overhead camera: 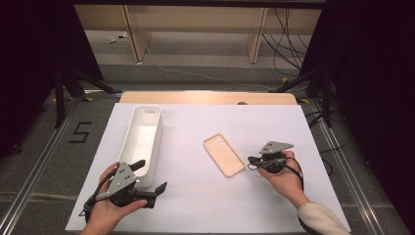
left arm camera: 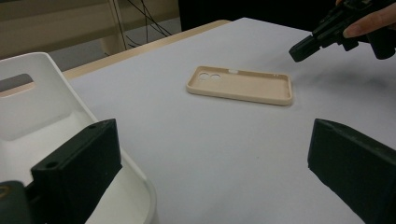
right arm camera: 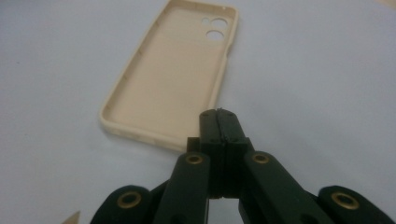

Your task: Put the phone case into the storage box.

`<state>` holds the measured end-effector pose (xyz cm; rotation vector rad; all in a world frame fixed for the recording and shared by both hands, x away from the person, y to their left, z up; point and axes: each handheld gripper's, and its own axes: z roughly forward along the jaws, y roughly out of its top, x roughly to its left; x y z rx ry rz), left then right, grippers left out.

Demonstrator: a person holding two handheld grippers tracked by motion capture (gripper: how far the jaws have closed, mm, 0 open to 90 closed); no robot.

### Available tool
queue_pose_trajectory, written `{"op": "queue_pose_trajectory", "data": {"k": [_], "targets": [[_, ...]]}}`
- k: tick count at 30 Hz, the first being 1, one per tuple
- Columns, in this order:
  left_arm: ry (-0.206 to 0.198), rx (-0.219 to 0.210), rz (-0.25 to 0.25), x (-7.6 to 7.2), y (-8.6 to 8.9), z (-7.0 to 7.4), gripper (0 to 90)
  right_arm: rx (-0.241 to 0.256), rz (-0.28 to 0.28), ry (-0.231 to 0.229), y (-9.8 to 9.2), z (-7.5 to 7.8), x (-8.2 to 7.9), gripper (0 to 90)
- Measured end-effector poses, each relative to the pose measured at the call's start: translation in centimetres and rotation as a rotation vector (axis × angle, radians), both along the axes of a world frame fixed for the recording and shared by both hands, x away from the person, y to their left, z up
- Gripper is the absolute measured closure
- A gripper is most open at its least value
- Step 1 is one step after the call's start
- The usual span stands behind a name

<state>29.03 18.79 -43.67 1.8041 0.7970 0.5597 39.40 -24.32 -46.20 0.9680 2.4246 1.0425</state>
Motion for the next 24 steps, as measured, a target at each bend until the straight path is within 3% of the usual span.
{"op": "queue_pose_trajectory", "data": {"k": [15, 24], "targets": [[0.000, -0.004, -0.001, -0.1, 0.1, 0.0, 2.5, -0.062, -0.004, 0.085, 1.1, -1.9, 1.8, 90.0], [0.001, -0.007, -0.001, -0.1, 0.1, 0.0, 2.6, -0.067, 0.001, 0.094, 1.1, -2.0, 1.8, 90.0]]}}
